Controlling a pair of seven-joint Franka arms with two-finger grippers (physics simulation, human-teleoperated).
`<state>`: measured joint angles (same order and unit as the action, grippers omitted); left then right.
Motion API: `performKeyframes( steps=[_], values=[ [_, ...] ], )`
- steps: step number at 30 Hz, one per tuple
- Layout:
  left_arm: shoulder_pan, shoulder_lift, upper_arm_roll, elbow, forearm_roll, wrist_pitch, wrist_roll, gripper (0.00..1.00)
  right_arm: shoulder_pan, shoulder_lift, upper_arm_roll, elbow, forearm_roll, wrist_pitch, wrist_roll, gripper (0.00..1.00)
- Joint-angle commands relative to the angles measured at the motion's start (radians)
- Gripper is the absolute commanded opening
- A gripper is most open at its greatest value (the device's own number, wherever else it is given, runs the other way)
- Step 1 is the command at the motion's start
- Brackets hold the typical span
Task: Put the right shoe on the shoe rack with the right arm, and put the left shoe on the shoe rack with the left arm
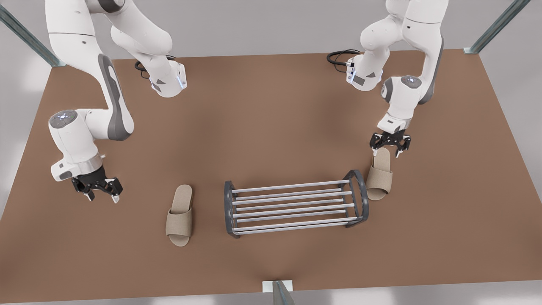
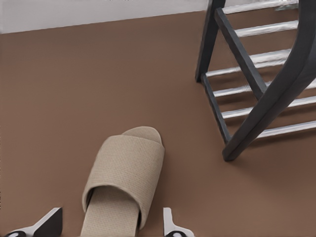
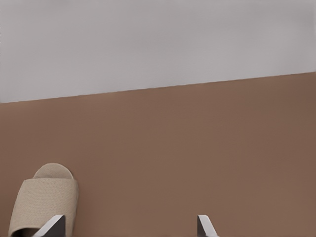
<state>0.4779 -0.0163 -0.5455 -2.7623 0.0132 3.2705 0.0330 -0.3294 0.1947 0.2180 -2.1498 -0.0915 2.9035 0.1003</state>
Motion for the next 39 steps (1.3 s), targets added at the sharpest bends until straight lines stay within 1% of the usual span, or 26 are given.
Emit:
performKeyframes(
  steps=[1,2,3,5,6,7,9,11,12,14,16,17,19,22,23,25,30,34,39],
  values=[
    [0.071,0.055,0.001,0.004,0.063,0.225,0.145,0.99,-0.028,0.052,0.001,-0.025,0.001,0.602,0.009,1.00],
    [0.129,0.085,0.001,0.016,0.169,0.225,0.145,0.99,-0.019,0.017,0.001,-0.050,0.001,0.602,0.010,1.00],
    [0.146,0.108,0.001,0.026,0.198,0.225,0.145,0.99,-0.013,0.012,0.004,-0.057,-0.002,0.603,-0.002,1.00],
    [0.142,0.141,0.001,0.026,0.244,0.225,0.145,0.99,-0.022,0.058,0.052,-0.061,0.000,0.603,0.033,1.00],
    [0.148,0.153,0.001,0.036,0.297,0.225,0.145,0.99,-0.025,0.106,0.055,-0.051,0.000,0.603,0.030,1.00],
    [0.148,0.162,0.001,0.043,0.300,0.225,0.145,0.99,-0.013,0.105,0.080,-0.061,0.003,0.602,0.045,1.00],
    [0.151,0.203,0.006,0.059,0.303,0.225,0.145,0.99,-0.016,0.045,0.100,-0.169,0.003,0.602,0.045,1.00],
    [0.165,0.242,0.013,0.078,0.330,0.225,0.145,0.99,-0.022,0.000,0.153,-0.251,0.003,0.602,0.047,1.00],
    [0.176,0.263,0.013,0.078,0.330,0.225,0.145,0.99,-0.020,-0.015,0.162,-0.286,0.003,0.602,0.049,1.00],
    [0.199,0.291,0.018,0.078,0.332,0.225,0.145,0.99,-0.014,-0.015,0.170,-0.303,0.003,0.602,0.049,1.00],
    [0.229,0.300,0.018,0.078,0.375,0.225,0.146,0.99,-0.014,0.029,0.170,-0.298,0.003,0.602,0.042,1.00],
    [0.235,0.329,0.018,0.079,0.375,0.225,0.146,0.99,-0.017,0.054,0.170,-0.291,0.004,0.602,0.041,1.00],
    [0.239,0.346,0.027,0.084,0.383,0.225,0.146,0.99,-0.013,0.080,0.170,-0.286,0.004,0.602,0.041,1.00],
    [0.237,0.398,0.048,0.115,0.393,0.225,0.146,0.99,0.047,0.101,0.170,-0.285,0.010,0.602,0.041,1.00],
    [0.234,0.415,0.055,0.139,0.396,0.225,0.146,0.99,0.084,0.134,0.166,-0.263,0.013,0.602,0.041,1.00],
    [0.234,0.449,0.056,0.162,0.404,0.225,0.146,0.99,0.087,0.146,0.166,-0.262,0.015,0.600,0.042,1.00],
    [0.231,0.475,0.076,0.187,0.438,0.225,0.146,0.99,0.084,0.212,0.153,-0.234,0.013,0.602,0.042,1.00],
    [0.228,0.504,0.076,0.204,0.438,0.225,0.146,0.99,0.086,0.289,0.144,-0.171,0.013,0.602,0.042,1.00],
    [0.228,0.538,0.076,0.225,0.439,0.225,0.146,0.99,0.087,0.310,0.113,-0.173,0.010,0.602,0.039,1.00]
  ],
)
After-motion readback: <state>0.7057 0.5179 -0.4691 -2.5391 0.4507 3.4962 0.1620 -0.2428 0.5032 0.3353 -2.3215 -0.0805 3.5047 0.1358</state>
